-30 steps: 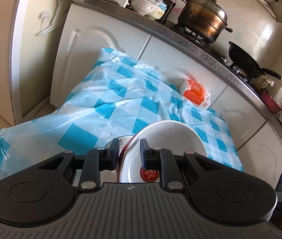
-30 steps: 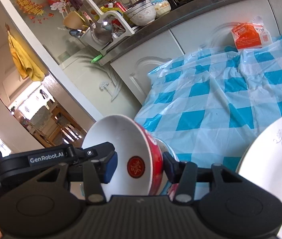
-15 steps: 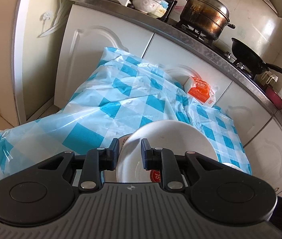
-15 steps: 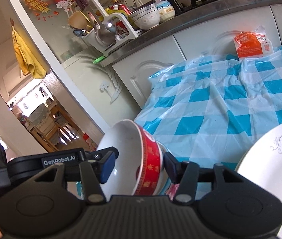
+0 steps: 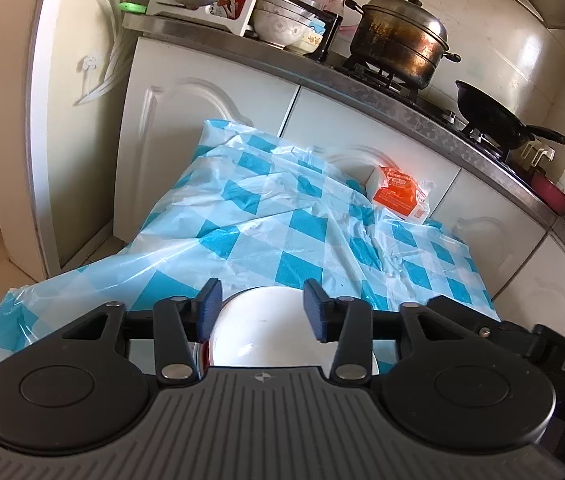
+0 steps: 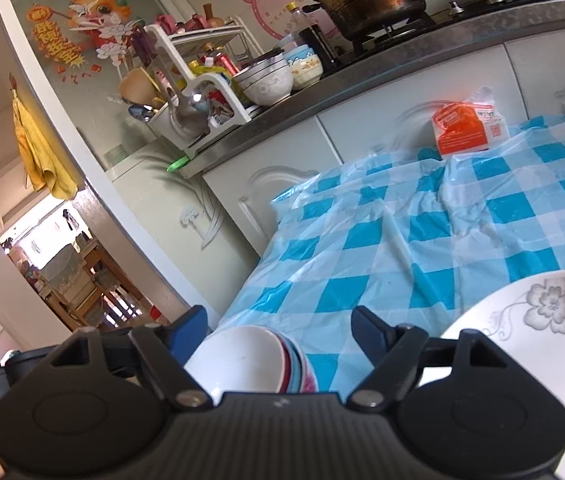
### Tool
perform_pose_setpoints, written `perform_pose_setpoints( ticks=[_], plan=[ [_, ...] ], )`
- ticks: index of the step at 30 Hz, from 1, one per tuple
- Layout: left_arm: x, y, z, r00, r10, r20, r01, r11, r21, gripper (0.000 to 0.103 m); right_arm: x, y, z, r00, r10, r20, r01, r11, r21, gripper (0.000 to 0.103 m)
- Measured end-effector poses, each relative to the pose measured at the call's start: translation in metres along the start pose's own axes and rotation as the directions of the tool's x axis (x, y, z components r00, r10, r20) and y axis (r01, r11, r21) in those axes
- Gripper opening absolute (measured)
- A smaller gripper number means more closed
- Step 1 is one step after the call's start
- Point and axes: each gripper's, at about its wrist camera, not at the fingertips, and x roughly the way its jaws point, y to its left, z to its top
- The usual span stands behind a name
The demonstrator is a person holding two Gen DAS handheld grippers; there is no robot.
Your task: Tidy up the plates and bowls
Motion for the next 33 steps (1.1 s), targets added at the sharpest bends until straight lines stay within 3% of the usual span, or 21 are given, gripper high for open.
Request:
perform_pose_setpoints(
  ticks=[8, 15, 19, 22, 26, 33],
  plan=[
    [-0.013, 0.010, -0.006, 0.994, 0.064, 0.086, -0.063, 0.998, -0.004, 0.078, -0.033, -0.012, -0.011, 1.000, -0.009, -0.007, 0.009, 1.000, 0.025, 0.090],
    [-0.024, 0.018, -0.016, 0.982, 0.073, 0.177, -0.071, 0.997, -0.017, 0.098, -0.083, -0.032, -0.040, 0.996, -0.092, -0.005, 0.092, 0.995, 0.023, 0.091],
    [-0.021, 0.014, -0.017, 0.975, 0.047, 0.216, -0.045, 0.999, -0.016, 0.099, -0.104, -0.045, -0.061, 0.990, -0.132, -0.049, 0.134, 0.990, 0.034, 0.089],
    [-0.013, 0.010, -0.019, 0.973, 0.034, 0.229, -0.031, 0.999, -0.014, 0.099, -0.121, -0.041, -0.066, 0.989, -0.145, -0.017, 0.145, 0.989, -0.008, 0.088],
    [-0.003, 0.008, -0.023, 0.966, 0.031, 0.256, -0.034, 0.999, 0.008, 0.099, -0.122, -0.036, -0.070, 0.991, -0.130, -0.043, 0.129, 0.991, -0.025, 0.089],
    [0.017, 0.008, -0.024, 0.963, 0.022, 0.269, -0.025, 1.000, 0.008, 0.099, -0.127, -0.049, -0.067, 0.983, -0.183, 0.015, 0.183, 0.983, -0.007, 0.092]
  ],
)
